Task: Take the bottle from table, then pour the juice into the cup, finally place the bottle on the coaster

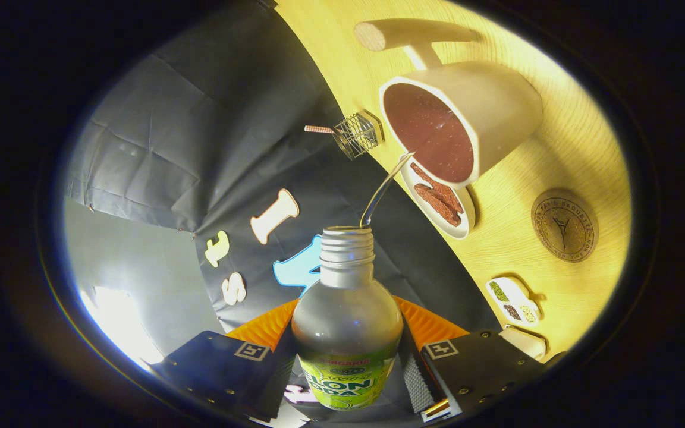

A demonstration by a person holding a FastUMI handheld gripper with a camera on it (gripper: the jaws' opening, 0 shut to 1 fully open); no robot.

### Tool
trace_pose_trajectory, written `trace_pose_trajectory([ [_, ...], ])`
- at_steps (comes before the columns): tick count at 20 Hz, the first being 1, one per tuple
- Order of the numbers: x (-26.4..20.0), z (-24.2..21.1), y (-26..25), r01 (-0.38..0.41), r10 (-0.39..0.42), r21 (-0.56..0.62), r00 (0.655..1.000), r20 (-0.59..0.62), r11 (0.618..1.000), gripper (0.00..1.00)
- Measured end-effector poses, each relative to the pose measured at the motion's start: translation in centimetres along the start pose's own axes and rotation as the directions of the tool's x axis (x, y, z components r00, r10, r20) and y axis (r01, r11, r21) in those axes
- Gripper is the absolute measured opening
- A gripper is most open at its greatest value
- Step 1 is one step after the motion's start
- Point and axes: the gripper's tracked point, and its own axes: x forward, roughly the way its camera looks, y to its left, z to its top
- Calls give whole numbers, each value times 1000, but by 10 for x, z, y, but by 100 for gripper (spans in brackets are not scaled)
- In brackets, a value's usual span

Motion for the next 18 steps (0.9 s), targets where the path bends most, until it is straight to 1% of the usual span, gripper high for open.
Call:
trace_pose_trajectory([
  [7,0,2,4,-2,2,16,1000,6,1000,79],
  [11,0,4,3,-3,3,2,1000,3,1000,79],
  [18,3,24,-16,32,-32,-33,999,19,999,79],
])
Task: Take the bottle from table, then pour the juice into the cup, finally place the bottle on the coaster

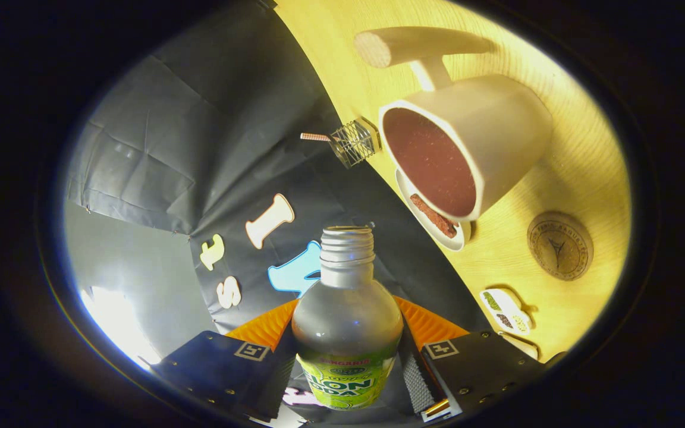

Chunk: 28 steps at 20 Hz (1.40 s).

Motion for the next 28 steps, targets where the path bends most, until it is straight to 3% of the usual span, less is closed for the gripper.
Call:
trace_pose_trajectory([
  [10,-1,27,-18,32,-31,-53,999,13,998,79],
  [20,-4,34,-24,46,-48,-180,999,-10,983,79],
  [25,-11,34,-33,64,-71,-295,997,-11,953,79],
  [28,-14,27,-34,75,-93,-402,995,-26,912,79],
])
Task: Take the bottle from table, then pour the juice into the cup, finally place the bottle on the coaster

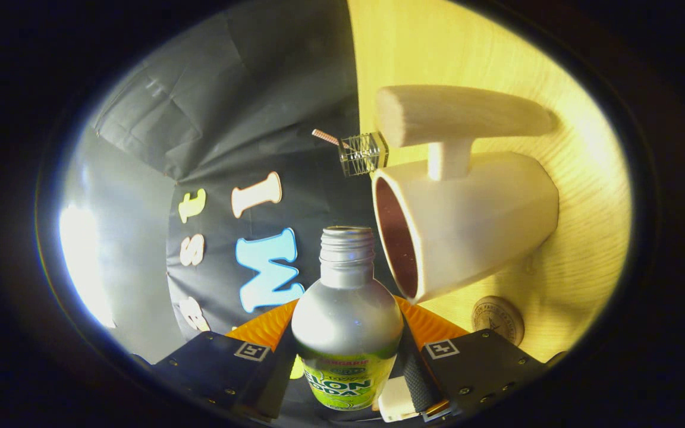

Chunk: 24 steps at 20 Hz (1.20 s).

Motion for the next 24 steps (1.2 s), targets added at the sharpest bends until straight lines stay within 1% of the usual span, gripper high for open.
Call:
trace_pose_trajectory([
  [2,-1,-6,12,-2,1,-69,1000,-16,998,79],
  [4,-2,-8,21,1,-6,-160,1000,-29,987,79],
  [6,-3,-4,35,-7,-2,-264,999,-35,965,79],
  [9,-2,-1,62,-54,38,-357,998,-52,933,79],
  [11,1,1,70,-59,37,-436,998,-59,898,79],
  [15,0,3,81,-42,15,-571,998,-53,820,79],
  [16,0,0,82,-38,6,-609,998,-55,792,79],
  [17,0,-3,82,-31,-6,-655,999,-54,755,79],
  [20,-4,-10,82,-11,-44,-800,998,-47,600,80],
  [24,-4,-30,85,-20,-67,-906,996,-54,424,80],
])
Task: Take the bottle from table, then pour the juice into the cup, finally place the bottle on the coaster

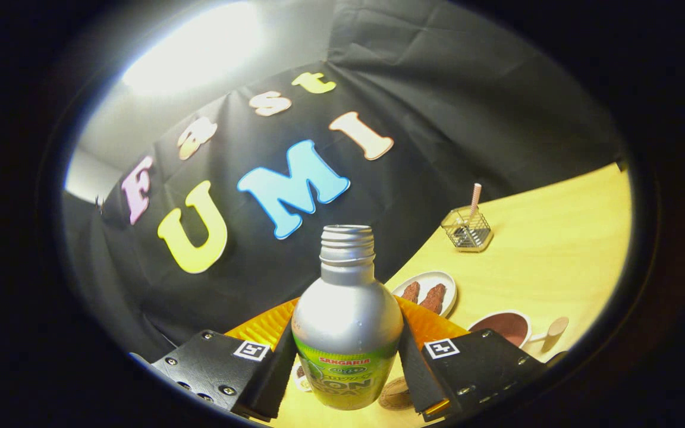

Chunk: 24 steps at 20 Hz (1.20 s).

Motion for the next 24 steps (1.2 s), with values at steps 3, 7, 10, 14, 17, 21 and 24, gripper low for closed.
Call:
trace_pose_trajectory([
  [3,-1,-2,6,25,-27,-155,1000,-10,988,80],
  [7,0,-3,14,63,-75,-442,997,-10,895,80],
  [10,-6,-1,30,49,-63,-582,998,-3,812,80],
  [14,-10,-12,45,0,-15,-589,1000,-20,808,80],
  [17,-9,-16,45,1,-17,-598,1000,-22,802,80],
  [21,-4,-23,45,-7,-15,-590,999,-33,807,80],
  [24,0,-29,43,-21,-3,-583,999,-40,812,80],
])
